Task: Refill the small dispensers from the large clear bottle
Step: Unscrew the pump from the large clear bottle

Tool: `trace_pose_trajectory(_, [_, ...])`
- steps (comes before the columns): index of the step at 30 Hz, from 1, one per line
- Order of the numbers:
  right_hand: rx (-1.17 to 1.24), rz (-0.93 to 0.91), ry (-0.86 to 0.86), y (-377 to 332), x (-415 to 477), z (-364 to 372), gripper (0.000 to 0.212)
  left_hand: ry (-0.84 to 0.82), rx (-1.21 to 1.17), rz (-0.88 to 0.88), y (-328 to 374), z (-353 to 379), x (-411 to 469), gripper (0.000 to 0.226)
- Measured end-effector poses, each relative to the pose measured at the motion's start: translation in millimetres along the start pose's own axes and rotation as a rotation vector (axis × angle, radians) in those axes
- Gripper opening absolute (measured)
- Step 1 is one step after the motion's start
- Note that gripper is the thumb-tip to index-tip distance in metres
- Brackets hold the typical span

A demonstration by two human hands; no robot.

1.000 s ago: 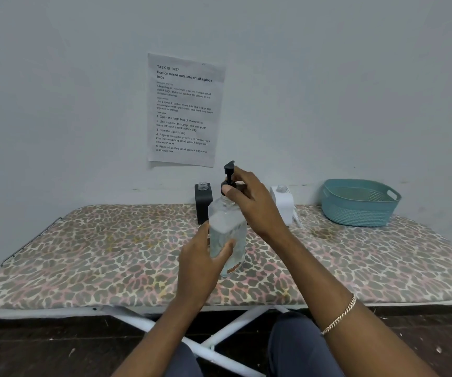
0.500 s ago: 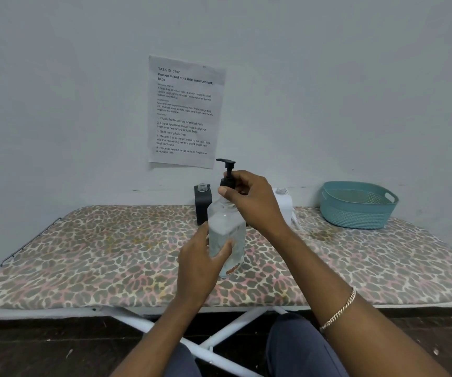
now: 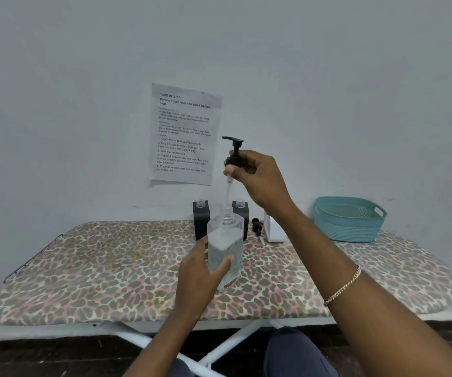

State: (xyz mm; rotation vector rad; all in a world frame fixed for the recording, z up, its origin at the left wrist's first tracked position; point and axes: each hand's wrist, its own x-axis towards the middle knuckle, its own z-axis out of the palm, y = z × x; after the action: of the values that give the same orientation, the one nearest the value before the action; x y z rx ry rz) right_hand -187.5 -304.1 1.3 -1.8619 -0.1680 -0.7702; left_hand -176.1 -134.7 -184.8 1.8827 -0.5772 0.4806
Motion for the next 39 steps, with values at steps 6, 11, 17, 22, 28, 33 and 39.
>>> trace_pose_trajectory(6, [-0.003, -0.076, 0.005, -30, 13, -12, 0.033, -0.042, -0.021, -0.013, 14, -10, 4, 0.063])
trace_pose_trajectory(11, [-0.023, -0.185, -0.010, -63, 27, -17, 0.030, -0.050, -0.025, 0.011, 21, -17, 14, 0.075])
trace_pose_trajectory(17, [0.024, -0.269, -0.067, -91, 39, -11, 0.023, 0.005, -0.040, -0.047, 35, -35, 31, 0.100])
trace_pose_trajectory(22, [0.090, -0.255, -0.130, -91, 44, 6, 0.022, 0.083, -0.104, -0.053, 53, -56, 40, 0.084])
trace_pose_trajectory(28, [0.168, -0.199, -0.214, -70, 48, 32, 0.019, 0.175, -0.089, -0.045, 62, -78, 45, 0.051])
trace_pose_trajectory(33, [0.222, -0.100, -0.256, -55, 52, 56, 0.019, 0.159, -0.106, -0.118, 55, -93, 48, 0.018])
trace_pose_trajectory(39, [0.224, 0.067, -0.303, -44, 66, 101, 0.023, 0.086, -0.222, -0.292, 43, -122, 57, 0.006])
